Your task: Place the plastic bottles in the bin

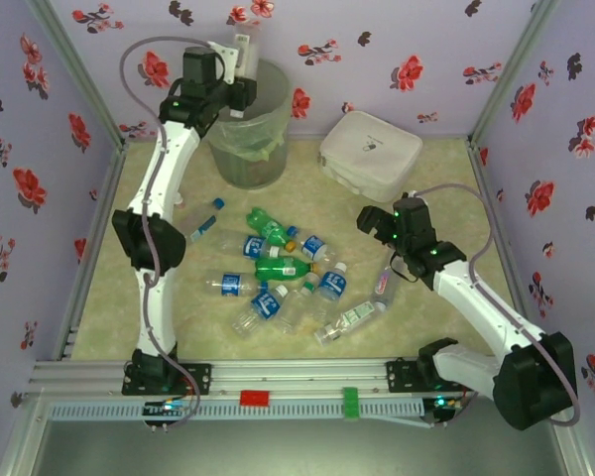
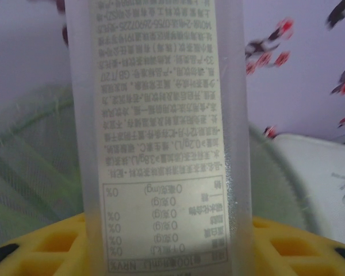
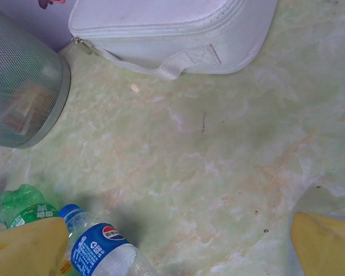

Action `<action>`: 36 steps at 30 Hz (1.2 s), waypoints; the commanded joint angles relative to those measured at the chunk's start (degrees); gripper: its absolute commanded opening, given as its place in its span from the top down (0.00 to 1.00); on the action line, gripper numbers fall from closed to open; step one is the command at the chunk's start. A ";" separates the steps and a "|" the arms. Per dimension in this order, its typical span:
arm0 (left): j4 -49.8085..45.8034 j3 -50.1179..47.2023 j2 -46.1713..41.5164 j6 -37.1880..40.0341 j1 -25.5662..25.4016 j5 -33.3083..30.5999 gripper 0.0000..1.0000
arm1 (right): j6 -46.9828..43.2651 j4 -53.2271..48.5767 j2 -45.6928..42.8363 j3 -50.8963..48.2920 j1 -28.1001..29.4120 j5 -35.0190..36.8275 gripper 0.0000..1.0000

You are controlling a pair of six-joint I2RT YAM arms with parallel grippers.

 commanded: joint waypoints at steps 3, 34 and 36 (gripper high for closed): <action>-2.02 1.41 2.19 0.52 1.02 -2.33 0.69 | -1.55 -1.21 -1.35 0.11 0.46 2.50 0.00; 45.79 -64.97 -42.32 -18.05 -7.21 1.01 0.00 | 1.04 -13.73 3.81 0.04 0.06 10.51 0.00; 49.56 -71.42 -45.68 -20.37 -8.62 1.30 0.00 | 1.62 -14.24 4.04 -0.62 0.06 10.00 0.00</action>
